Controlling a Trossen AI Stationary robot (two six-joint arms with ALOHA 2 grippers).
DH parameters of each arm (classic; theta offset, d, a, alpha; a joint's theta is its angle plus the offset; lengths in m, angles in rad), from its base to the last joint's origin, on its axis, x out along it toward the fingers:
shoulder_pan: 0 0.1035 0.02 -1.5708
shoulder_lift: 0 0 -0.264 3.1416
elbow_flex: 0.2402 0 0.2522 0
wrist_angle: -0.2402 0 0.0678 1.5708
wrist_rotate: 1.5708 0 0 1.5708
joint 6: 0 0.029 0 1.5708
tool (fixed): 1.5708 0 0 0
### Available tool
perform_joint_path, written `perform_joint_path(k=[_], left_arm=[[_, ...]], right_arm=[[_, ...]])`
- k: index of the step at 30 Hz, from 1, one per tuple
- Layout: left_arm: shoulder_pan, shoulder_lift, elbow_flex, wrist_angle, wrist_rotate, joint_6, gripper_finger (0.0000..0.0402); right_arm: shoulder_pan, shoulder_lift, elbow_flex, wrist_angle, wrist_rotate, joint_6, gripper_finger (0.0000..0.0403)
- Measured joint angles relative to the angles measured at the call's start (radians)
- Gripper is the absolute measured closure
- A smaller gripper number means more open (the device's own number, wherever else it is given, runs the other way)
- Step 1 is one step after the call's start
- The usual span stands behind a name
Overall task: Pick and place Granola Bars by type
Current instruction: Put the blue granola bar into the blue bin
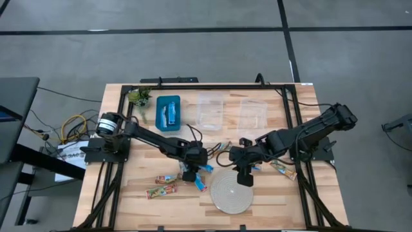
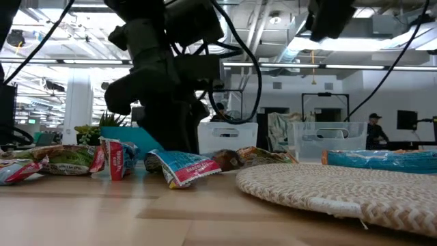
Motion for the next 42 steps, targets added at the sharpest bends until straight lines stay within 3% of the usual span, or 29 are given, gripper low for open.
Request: perform_joint_path(k=[3, 11, 16, 22, 28, 31, 36, 42], left_arm=[[-0.001, -0.005, -0.001, -0.006, -0.03, -0.002, 0.0289], [0.002, -0.028, 0.055, -0.088, 0.0, -0.067, 0.0393], [0.02, -0.132, 0.094, -0.104, -0.038, -0.163, 0.0393], [0.095, -0.37, 0.081, -0.206, -0.207, -0.277, 0.0396], [0.241, -0.544, 0.08, -0.421, -0.351, -0.414, 0.0399], [0.324, -0.581, 0.08, -0.536, -0.404, -0.513, 0.0397], [0.467, -0.575, 0.079, -0.604, -0.334, -0.574, 0.0394], [0.592, -0.518, 0.079, -0.631, -0.278, -0.612, 0.0385]], right_arm=[[0.0, 0.001, -0.001, 0.006, -0.001, 0.011, 0.031], [0.0, 0.001, -0.001, 0.049, -0.004, 0.016, 0.031], [-0.003, -0.01, -0.001, 0.12, -0.005, -0.01, 0.031], [-0.041, -0.043, -0.001, 0.186, 0.069, -0.068, 0.031], [-0.125, -0.048, 0.004, 0.295, 0.162, -0.092, 0.031], [-0.167, -0.049, 0.027, 0.305, 0.258, -0.09, 0.031], [-0.232, -0.049, 0.058, 0.289, 0.373, -0.059, 0.031], [-0.291, -0.049, 0.09, 0.291, 0.383, -0.053, 0.031]])
